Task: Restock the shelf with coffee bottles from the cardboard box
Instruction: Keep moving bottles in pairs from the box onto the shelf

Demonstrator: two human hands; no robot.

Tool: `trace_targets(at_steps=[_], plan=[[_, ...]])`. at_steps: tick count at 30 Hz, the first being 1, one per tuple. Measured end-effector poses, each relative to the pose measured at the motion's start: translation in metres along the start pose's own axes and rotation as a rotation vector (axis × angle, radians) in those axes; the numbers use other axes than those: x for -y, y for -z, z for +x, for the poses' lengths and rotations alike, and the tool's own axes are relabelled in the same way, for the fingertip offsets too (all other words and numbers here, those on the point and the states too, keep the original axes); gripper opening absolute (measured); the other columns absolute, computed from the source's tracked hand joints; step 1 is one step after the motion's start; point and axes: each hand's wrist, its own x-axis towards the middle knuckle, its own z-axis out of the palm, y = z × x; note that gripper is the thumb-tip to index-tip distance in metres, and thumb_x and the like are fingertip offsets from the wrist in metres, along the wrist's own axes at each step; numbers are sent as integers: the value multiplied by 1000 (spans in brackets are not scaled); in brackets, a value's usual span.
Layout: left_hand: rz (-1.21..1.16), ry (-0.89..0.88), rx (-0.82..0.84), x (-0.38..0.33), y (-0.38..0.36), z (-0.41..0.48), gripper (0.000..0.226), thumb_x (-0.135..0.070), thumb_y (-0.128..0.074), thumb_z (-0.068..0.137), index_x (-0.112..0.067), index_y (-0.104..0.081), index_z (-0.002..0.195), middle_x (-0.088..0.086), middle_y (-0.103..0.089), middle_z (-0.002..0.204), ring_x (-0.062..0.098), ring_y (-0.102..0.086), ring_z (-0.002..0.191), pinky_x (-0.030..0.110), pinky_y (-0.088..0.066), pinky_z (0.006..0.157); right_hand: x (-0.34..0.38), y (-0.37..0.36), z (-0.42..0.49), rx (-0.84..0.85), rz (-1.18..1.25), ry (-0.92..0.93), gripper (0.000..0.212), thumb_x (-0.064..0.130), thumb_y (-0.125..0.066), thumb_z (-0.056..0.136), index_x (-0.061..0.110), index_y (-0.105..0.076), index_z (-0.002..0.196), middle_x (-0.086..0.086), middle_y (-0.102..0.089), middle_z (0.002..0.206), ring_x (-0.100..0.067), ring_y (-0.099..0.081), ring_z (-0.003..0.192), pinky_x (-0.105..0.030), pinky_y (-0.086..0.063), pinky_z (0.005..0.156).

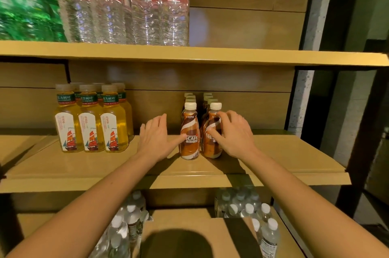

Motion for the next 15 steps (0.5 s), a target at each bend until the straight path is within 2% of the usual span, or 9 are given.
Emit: trace_targets(at_steps=[2,5,9,12,15], plan=[[57,-18,43,6,8,-18,91,-69,-43,80,-17,-15,148,6,-20,157,24,-17,145,47,-14,117,8,5,-15,34,-49,28,66,61,-40,89,23,-32,142,-8,-32,150,-24,-28,139,-45,-22,117],[85,-49,64,8,14,-52,90,-69,-43,80,-18,-15,148,5,-19,157,23,-16,145,45,-13,117,17,8,-45,77,-54,50,67,60,-43,88,23,-30,142,-7,-27,153,-24,-22,142,-46,-13,118],[55,-101,112,4,5,-106,87,-67,-43,82,-18,-16,148,4,-19,157,23,-19,144,43,-15,118,18,-1,-91,126,-22,76,65,59,-43,88,22,-32,139,-6,-34,148,-24,-31,136,-42,-24,113],[21,-133,138,3,-15,-144,84,-64,-45,83,-17,-18,147,5,-20,156,22,-19,144,43,-16,119,12,-15,-128,199,-10,36,66,58,-44,88,21,-30,142,-8,-31,150,-25,-29,139,-46,-22,116],[-35,-126,238,4,-41,-173,83,-60,-46,85,-16,-15,148,4,-17,157,21,-14,145,42,-10,120,1,-35,-164,282,2,-9,68,56,-44,89,19,-29,144,-9,-28,152,-26,-24,142,-48,-21,117]])
